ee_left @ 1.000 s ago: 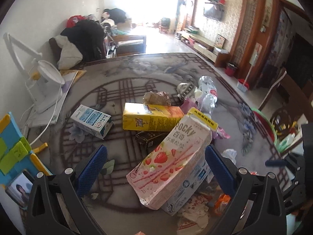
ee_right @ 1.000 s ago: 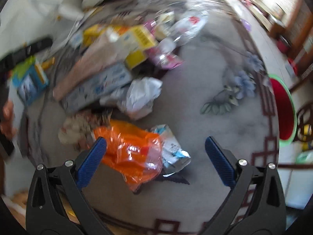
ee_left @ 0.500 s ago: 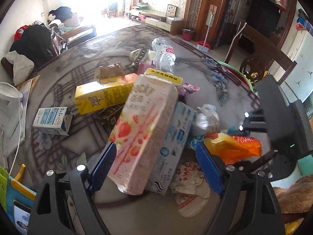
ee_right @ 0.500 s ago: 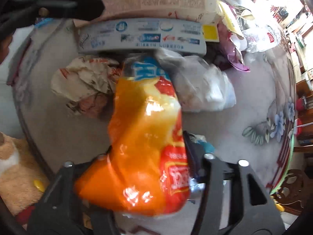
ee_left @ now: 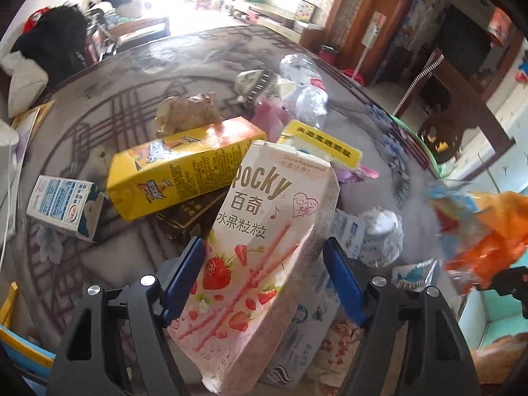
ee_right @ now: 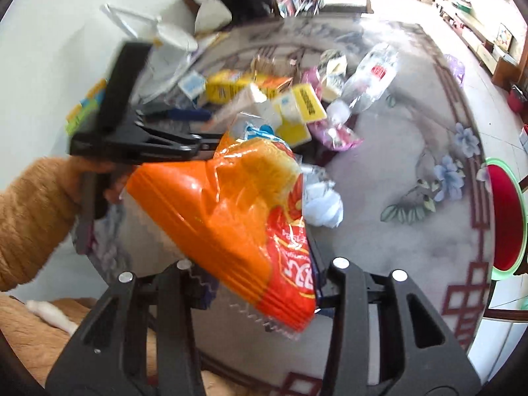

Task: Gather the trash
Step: 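Grasp the orange snack bag with the right tool while the left tool grasps the pink Pocky box, then carry the bag and box to the red bin and open both tools over it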

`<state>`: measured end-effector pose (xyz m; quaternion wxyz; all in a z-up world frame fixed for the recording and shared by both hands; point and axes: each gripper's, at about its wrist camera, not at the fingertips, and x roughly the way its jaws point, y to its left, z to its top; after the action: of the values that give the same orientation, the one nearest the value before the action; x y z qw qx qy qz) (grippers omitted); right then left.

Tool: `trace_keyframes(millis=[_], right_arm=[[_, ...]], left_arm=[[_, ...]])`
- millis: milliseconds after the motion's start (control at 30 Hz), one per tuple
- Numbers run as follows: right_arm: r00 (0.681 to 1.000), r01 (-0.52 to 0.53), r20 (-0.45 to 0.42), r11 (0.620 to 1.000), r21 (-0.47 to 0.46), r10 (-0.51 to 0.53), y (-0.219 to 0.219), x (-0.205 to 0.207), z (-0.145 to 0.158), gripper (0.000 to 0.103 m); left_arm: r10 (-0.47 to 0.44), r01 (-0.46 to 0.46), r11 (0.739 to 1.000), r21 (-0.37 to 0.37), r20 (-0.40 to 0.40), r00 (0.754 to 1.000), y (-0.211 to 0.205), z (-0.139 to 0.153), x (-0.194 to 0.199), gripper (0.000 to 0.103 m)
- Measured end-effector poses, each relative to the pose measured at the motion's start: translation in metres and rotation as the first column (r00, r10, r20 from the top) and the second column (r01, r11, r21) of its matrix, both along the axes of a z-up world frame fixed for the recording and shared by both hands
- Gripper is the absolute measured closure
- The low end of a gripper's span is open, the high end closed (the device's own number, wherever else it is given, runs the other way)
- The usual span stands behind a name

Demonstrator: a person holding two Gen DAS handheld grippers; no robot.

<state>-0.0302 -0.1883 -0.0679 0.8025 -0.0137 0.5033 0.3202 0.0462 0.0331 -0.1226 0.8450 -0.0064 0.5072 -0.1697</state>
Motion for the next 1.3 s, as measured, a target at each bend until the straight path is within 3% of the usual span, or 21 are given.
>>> trace_keyframes(millis=[33, 100, 167, 367, 667, 800, 933, 1033, 1100, 1300], right_arm=[[1.0, 0.008, 0.009, 1.0, 0.01, -0.008, -0.004, 0.0, 0.004, 0.062], [0.999, 0.025, 0.026, 0.999, 0.024, -0.026, -0.008, 0.002, 0.007, 0.062], [0.998, 0.047, 0.043, 0.998, 0.038, -0.048, -0.012, 0.006, 0.011, 0.062], [0.993, 0.104, 0.051, 0.99, 0.095, -0.109, -0.038, 0.023, 0.016, 0.062], [0.982, 0.182, 0.032, 0.977, 0.111, -0.187, -0.095, 0.054, 0.012, 0.062], [0.984, 0.177, -0.014, 0.96, 0.216, -0.178, -0.126, 0.063, 0.005, 0.062], [0.975, 0.217, 0.022, 0.967, 0.135, -0.222, -0.151, 0.074, 0.002, 0.062], [0.958, 0.279, 0.025, 0.95, 0.137, -0.285, -0.181, 0.085, 0.0, 0.061], [0.937, 0.341, 0.053, 0.937, 0.071, -0.345, -0.204, 0.095, -0.006, 0.06], [0.877, 0.479, 0.012, 0.874, -0.082, -0.48, -0.27, 0.123, -0.047, 0.06]], left_arm=[[0.024, -0.024, 1.0, -0.005, 0.013, 1.0, 0.003, 0.002, 0.0, 0.048], [0.068, -0.068, 0.998, 0.002, 0.049, 0.996, 0.006, 0.01, 0.0, 0.07], [0.128, -0.127, 0.992, -0.014, 0.069, 0.989, 0.01, 0.02, -0.002, 0.075], [0.245, -0.234, 0.966, -0.111, 0.102, 0.964, 0.011, 0.045, -0.012, 0.077], [0.28, -0.248, 0.949, -0.193, 0.167, 0.945, -0.048, 0.076, -0.001, 0.077], [0.308, -0.265, 0.938, -0.222, 0.187, 0.933, -0.07, 0.087, 0.007, 0.077], [0.327, -0.281, 0.936, -0.213, 0.233, 0.916, -0.088, 0.103, 0.014, 0.077], [0.328, -0.282, 0.937, -0.204, 0.246, 0.912, -0.1, 0.112, 0.017, 0.077], [0.326, -0.279, 0.938, -0.203, 0.251, 0.911, -0.11, 0.115, 0.018, 0.077], [0.273, -0.226, 0.949, -0.219, 0.217, 0.937, -0.156, 0.107, 0.027, 0.077]])
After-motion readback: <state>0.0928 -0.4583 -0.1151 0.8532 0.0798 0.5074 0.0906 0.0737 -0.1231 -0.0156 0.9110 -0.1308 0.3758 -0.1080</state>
